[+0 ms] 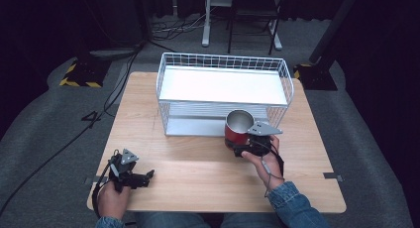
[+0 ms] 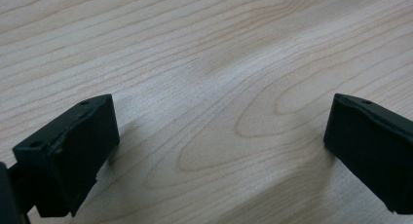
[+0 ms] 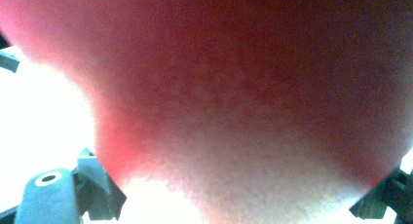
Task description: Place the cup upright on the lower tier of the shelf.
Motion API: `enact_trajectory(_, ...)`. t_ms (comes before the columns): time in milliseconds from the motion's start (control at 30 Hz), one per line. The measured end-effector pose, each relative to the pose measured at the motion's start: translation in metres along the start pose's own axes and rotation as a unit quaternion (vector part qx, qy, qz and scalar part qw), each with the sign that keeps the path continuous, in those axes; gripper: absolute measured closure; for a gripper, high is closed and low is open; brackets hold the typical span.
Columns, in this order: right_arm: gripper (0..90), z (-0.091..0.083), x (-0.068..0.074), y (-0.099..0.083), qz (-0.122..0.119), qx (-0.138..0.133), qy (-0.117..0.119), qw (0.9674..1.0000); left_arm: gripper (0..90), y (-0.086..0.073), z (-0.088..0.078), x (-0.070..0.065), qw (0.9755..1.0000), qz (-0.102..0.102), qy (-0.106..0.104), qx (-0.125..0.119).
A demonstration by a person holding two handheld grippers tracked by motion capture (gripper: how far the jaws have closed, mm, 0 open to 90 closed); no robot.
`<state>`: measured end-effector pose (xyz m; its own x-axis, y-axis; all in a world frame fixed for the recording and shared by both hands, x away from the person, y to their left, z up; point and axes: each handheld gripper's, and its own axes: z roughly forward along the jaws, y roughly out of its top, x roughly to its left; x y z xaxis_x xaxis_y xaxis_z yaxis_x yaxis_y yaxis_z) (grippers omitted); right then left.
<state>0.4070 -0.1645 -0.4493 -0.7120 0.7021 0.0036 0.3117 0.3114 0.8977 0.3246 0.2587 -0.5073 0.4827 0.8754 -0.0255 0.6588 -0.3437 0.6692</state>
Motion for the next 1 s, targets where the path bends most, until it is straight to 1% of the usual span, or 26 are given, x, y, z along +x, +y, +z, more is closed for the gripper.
enact_trajectory(67,16.3,0.007,-0.001,0.001,-0.001,0.001,-0.001,1.0000,0.0,0.000,0.000,0.000,1.0000,0.000,0.000,0.000)
enact_trajectory(100,16.3,0.007,-0.001,0.001,-0.001,0.001,-0.001,1.0000,0.0,0.000,0.000,0.000,1.0000,0.000,0.000,0.000)
enact_trajectory(133,16.3,0.012,-0.001,0.003,-0.001,0.001,-0.002,1.0000,0.0,0.000,0.000,0.000,1.0000,0.000,0.000,0.000)
enact_trajectory(167,16.3,0.012,-0.001,0.003,-0.001,0.001,-0.002,1.0000,0.0,0.000,0.000,0.000,1.0000,0.000,0.000,0.000)
enact_trajectory(200,16.3,0.019,-0.002,0.004,0.001,0.000,-0.006,1.0000,0.0,0.000,0.000,0.000,1.0000,0.000,0.000,0.000)
enact_trajectory(233,16.3,0.019,-0.002,0.004,0.001,0.000,-0.006,1.0000,0.0,0.000,0.000,0.000,1.0000,0.000,0.000,0.000)
enact_trajectory(267,16.3,0.024,-0.002,0.005,0.004,0.000,-0.012,0.9999,0.0,0.000,0.000,0.000,1.0000,0.000,0.000,0.000)
enact_trajectory(300,16.3,0.024,-0.002,0.005,0.004,0.000,-0.012,0.9999,0.0,0.000,0.000,0.000,1.0000,0.000,0.000,0.000)
enact_trajectory(400,16.3,0.034,-0.005,0.007,0.014,-0.004,-0.014,0.9998,0.0,0.000,0.000,0.000,1.0000,0.000,0.000,0.000)
enact_trajectory(467,16.3,0.037,-0.005,0.007,0.015,-0.005,-0.017,0.9997,0.0,0.000,0.000,0.000,1.0000,0.000,0.000,0.000)
enact_trajectory(533,16.3,0.045,-0.006,0.009,0.014,-0.007,-0.023,0.9996,0.0,0.000,0.000,0.000,1.0000,0.000,0.000,0.000)
enact_trajectory(567,16.3,0.045,-0.006,0.009,0.014,-0.007,-0.023,0.9996,0.0,0.000,0.000,0.000,1.0000,0.000,0.000,0.000)
enact_trajectory(600,16.3,0.050,-0.007,0.009,0.015,-0.009,-0.025,0.9995,0.0,0.000,0.000,0.000,1.0000,0.000,0.000,0.000)
enact_trajectory(633,16.3,0.050,-0.007,0.009,0.015,-0.009,-0.025,0.9995,0.0,0.000,0.000,0.000,1.0000,0.000,0.000,0.000)
enact_trajectory(767,16.3,0.059,-0.007,0.011,0.015,-0.009,-0.034,0.9993,0.0,0.000,0.000,0.000,1.0000,0.000,0.000,0.000)
enact_trajectory(867,16.3,0.067,-0.009,0.011,0.019,-0.010,-0.035,0.9991,0.0,0.000,0.000,0.000,1.0000,0.000,0.000,0.000)
enact_trajectory(1000,16.3,0.073,-0.010,0.010,0.023,-0.009,-0.038,0.9990,0.0,0.000,0.000,0.000,1.0000,0.000,0.000,0.000)
